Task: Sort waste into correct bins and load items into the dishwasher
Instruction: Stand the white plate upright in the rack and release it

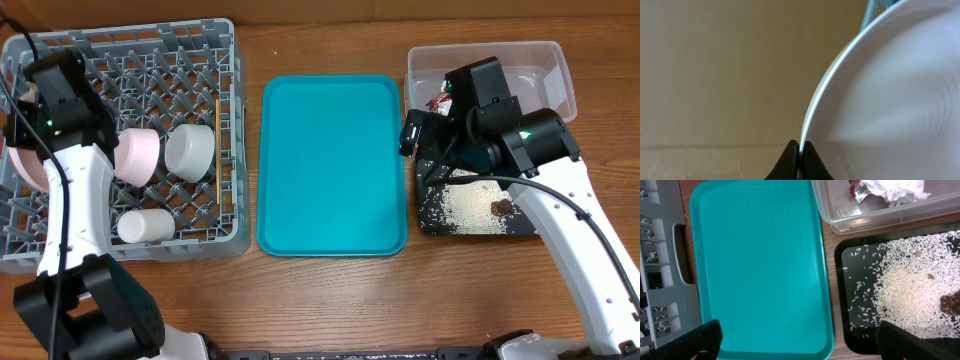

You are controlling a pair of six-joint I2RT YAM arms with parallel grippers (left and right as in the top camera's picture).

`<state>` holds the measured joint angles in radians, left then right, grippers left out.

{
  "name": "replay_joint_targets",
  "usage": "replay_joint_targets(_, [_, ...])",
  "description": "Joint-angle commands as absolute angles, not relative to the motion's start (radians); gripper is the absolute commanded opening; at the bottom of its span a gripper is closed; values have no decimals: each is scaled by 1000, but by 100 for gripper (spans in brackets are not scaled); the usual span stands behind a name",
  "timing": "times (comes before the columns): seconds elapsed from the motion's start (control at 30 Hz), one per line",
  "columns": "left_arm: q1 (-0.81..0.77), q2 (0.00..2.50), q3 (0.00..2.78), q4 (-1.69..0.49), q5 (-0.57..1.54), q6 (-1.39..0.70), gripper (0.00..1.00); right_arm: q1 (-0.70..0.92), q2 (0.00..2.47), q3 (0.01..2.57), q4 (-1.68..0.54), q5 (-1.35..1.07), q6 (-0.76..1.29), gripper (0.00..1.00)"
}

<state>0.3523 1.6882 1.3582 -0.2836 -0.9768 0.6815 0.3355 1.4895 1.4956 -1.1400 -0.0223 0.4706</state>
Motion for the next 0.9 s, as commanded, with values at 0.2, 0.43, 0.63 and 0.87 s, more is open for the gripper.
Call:
replay_joint_targets(0.2, [326,1790,1357,-233,-994,759,10,334,1483,1491,-1136,-21,472,100])
replay_joint_targets(0.43, [282,1811,1357,-216,-998,756,8,334,1483,1491,-1139,-21,472,100])
replay_joint_targets(0.63, [224,1811,1357,-206,-997,755,22,334,1483,1491,-1139,-21,472,100])
replay_joint_targets(0.87, [161,1811,1357,-236,-1002,754,25,334,1483,1491,-1138,-21,472,100])
